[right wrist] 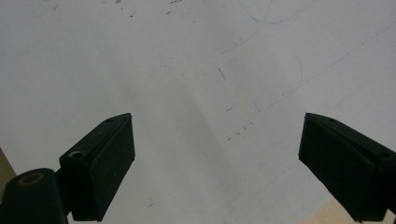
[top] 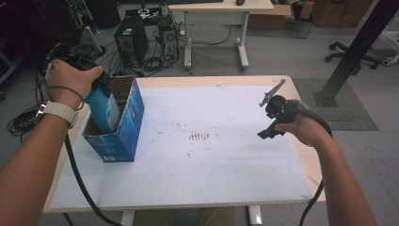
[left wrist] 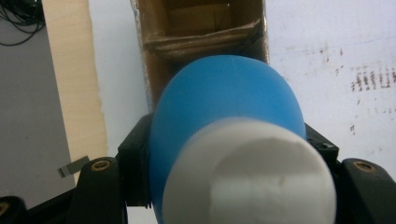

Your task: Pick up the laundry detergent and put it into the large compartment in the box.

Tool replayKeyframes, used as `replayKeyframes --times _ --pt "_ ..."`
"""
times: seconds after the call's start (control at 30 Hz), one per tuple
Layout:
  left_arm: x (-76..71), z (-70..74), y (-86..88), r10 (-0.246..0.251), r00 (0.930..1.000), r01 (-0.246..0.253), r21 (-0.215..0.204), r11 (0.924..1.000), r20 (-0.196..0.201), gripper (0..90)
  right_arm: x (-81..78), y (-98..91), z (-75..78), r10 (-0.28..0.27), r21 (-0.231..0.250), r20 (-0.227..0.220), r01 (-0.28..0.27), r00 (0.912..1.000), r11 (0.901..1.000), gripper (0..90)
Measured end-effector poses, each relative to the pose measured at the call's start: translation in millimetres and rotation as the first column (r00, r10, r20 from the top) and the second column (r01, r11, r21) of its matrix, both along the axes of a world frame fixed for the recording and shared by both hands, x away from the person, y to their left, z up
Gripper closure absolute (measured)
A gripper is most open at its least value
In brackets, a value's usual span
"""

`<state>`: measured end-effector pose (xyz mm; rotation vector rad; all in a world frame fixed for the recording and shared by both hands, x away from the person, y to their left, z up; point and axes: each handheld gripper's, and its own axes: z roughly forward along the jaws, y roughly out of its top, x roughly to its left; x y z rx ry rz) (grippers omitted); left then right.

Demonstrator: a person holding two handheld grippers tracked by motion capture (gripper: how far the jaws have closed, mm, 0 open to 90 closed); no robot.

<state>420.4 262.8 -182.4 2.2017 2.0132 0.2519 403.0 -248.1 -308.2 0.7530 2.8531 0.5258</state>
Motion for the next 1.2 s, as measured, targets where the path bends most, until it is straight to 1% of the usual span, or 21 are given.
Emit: replayKeyframes --times 0.03,0.17,0.2,0.23,0.27,0.33,0.4,0.43,0.53,0.57,0.6,0.63,0.67,0.7,0.77,0.9,0.97,1.2 --pt "1.0 -5.8 0.4 0.000 1.0000 0.000 -0.001 1.0000 -0.002 37.2 0.3 1.2 -1.2 0.000 0.000 -0.004 0.000 1.0000 1.0000 10.6" --pt "2.8 -17.3 0.9 -0.005 1.0000 0.005 0.001 1.0000 0.002 37.2 1.1 3.2 -2.4 0.001 -0.002 -0.001 -0.001 1.0000 1.0000 10.6" --pt "2.8 -17.3 0.9 -0.005 1.0000 0.005 0.001 1.0000 0.002 37.2 1.4 3.4 -2.6 0.001 -0.001 -0.001 -0.001 1.0000 1.0000 10.6" --pt "3.4 -20.6 1.0 -0.008 1.0000 0.008 -0.002 1.0000 0.000 37.2 1.4 3.4 -2.6 0.001 -0.001 -0.001 -0.001 1.0000 1.0000 10.6" --pt "4.0 -26.9 1.8 -0.013 0.9999 0.013 -0.010 0.9999 -0.004 37.2 1.4 3.9 -3.3 -0.001 -0.001 -0.005 0.000 1.0000 1.0000 10.6" --pt "4.4 -32.3 2.4 -0.012 0.9999 0.012 -0.017 0.9998 -0.006 37.2 1.3 4.3 -4.4 0.000 -0.003 -0.007 0.000 1.0000 1.0000 10.6" --pt "5.0 -37.6 2.1 -0.014 0.9999 0.014 -0.013 0.9998 -0.008 37.2 1.3 4.4 -5.2 -0.001 -0.004 -0.011 0.001 0.9999 1.0000 10.6" --pt "5.0 -37.6 2.1 -0.014 0.9999 0.014 -0.013 0.9998 -0.008 37.2 1.3 4.4 -5.2 -0.001 -0.004 -0.011 0.001 0.9999 1.0000 10.6" --pt "5.4 -46.5 1.8 -0.003 0.9999 0.003 -0.011 0.9999 -0.014 37.2 0.8 4.4 -5.5 0.000 -0.005 -0.012 0.000 0.9999 1.0000 10.6" --pt "5.4 -46.5 1.8 -0.003 0.9999 0.003 -0.011 0.9999 -0.014 37.2 0.8 4.4 -5.5 0.000 -0.005 -0.012 0.000 0.9999 1.0000 10.6" --pt "5.4 -50.0 1.8 -0.004 0.9999 0.003 -0.010 0.9999 -0.011 37.2 0.3 4.1 -5.7 -0.003 -0.002 -0.012 0.003 0.9999 1.0000 10.6" --pt "5.4 -50.0 1.8 -0.004 0.9999 0.003 -0.010 0.9999 -0.011 37.2 0.3 4.1 -5.7 -0.003 -0.002 -0.012 0.003 0.9999 1.0000 10.6" --pt "5.6 -54.3 2.2 -0.004 0.9999 0.004 -0.010 0.9999 -0.013 37.2 -0.5 3.7 -6.1 -0.003 -0.004 -0.013 0.002 0.9999 1.0000 10.6" --pt "5.6 -54.3 2.2 -0.004 0.9999 0.004 -0.010 0.9999 -0.013 37.2 -0.5 3.7 -6.1 -0.003 -0.004 -0.013 0.002 0.9999 1.0000 10.6" --pt "5.9 -60.6 2.9 -0.004 1.0000 0.004 -0.016 0.9999 -0.008 37.2 -1.5 2.8 -6.7 -0.004 -0.004 -0.014 0.004 0.9999 1.0000 10.6" --pt "6.0 -66.2 3.4 -0.010 0.9999 0.010 -0.017 0.9998 -0.004 37.2 -2.7 1.6 -7.9 -0.007 -0.002 -0.016 0.007 0.9998 1.0000 10.6" --pt "6.1 -71.3 2.8 -0.014 0.9999 0.013 -0.011 0.9998 -0.003 37.2 -3.3 0.9 -7.7 -0.008 -0.006 -0.016 0.008 0.9998 0.9999 10.6" --pt "6.1 -81.8 3.6 -0.014 0.9999 0.014 -0.005 0.9999 -0.004 37.2 -3.4 0.8 -8.2 -0.011 -0.006 -0.018 0.011 0.9998 0.9999 10.6"
